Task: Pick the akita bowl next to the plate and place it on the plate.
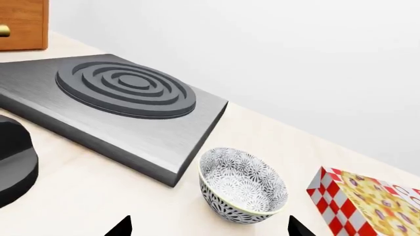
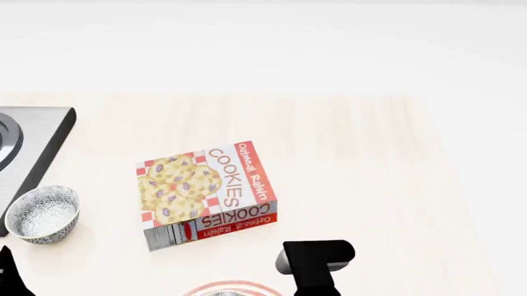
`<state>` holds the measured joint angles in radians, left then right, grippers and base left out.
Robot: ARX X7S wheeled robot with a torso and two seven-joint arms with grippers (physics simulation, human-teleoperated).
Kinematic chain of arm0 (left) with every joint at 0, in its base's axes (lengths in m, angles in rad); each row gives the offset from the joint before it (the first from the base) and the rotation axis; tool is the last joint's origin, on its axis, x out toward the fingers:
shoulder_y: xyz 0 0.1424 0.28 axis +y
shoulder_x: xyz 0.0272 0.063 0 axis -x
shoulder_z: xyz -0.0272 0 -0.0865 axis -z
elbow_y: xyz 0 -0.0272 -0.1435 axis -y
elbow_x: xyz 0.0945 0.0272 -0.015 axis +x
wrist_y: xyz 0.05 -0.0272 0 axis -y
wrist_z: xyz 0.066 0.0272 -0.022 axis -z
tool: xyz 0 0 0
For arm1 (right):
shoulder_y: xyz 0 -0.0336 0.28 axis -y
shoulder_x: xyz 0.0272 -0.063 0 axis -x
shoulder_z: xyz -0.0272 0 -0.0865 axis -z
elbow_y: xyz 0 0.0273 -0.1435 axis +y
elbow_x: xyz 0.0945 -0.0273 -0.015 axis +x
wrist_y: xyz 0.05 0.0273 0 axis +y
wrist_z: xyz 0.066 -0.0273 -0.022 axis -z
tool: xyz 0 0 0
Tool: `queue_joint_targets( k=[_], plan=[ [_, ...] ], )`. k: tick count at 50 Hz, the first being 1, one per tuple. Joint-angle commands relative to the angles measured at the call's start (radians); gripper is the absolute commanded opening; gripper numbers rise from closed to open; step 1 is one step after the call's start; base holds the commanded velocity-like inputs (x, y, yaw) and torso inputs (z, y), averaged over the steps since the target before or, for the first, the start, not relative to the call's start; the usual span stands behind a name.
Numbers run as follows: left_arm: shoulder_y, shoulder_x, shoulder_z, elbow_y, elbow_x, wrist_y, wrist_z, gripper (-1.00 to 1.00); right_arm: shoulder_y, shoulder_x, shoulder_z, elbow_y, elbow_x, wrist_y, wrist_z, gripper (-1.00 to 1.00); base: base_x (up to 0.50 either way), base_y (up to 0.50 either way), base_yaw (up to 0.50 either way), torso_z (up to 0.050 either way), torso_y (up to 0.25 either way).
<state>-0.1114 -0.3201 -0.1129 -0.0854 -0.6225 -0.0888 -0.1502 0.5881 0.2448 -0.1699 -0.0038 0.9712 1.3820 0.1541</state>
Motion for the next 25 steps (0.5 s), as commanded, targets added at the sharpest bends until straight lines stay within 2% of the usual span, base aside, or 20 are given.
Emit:
queue_joint_targets(
  k=[1,12,18,25],
  plan=[
    [0.001,-0.002,0.001,0.000,-0.003,0.001,-0.002,1.00,0.002,0.008,-0.013,-0.024,0.014,-0.012,0.002,1.00,0.00,0.00,0.00,0.000,0.000],
    [-0.001,-0.004,0.003,0.002,-0.008,-0.003,-0.005,1.00,0.037,0.013,0.056,-0.151,0.114,0.089,0.106,1.00,0.00,0.00,0.00,0.000,0.000],
    [-0.002,-0.004,0.005,-0.005,-0.006,0.003,-0.003,1.00,0.072,0.015,0.137,-0.231,0.252,0.181,0.253,1.00,0.00,0.00,0.00,0.000,0.000],
    [-0.003,-0.004,0.006,-0.008,-0.007,0.005,-0.003,1.00,0.107,0.068,0.135,-0.273,0.471,0.171,0.450,1.00,0.00,0.00,0.00,0.000,0.000]
  ],
)
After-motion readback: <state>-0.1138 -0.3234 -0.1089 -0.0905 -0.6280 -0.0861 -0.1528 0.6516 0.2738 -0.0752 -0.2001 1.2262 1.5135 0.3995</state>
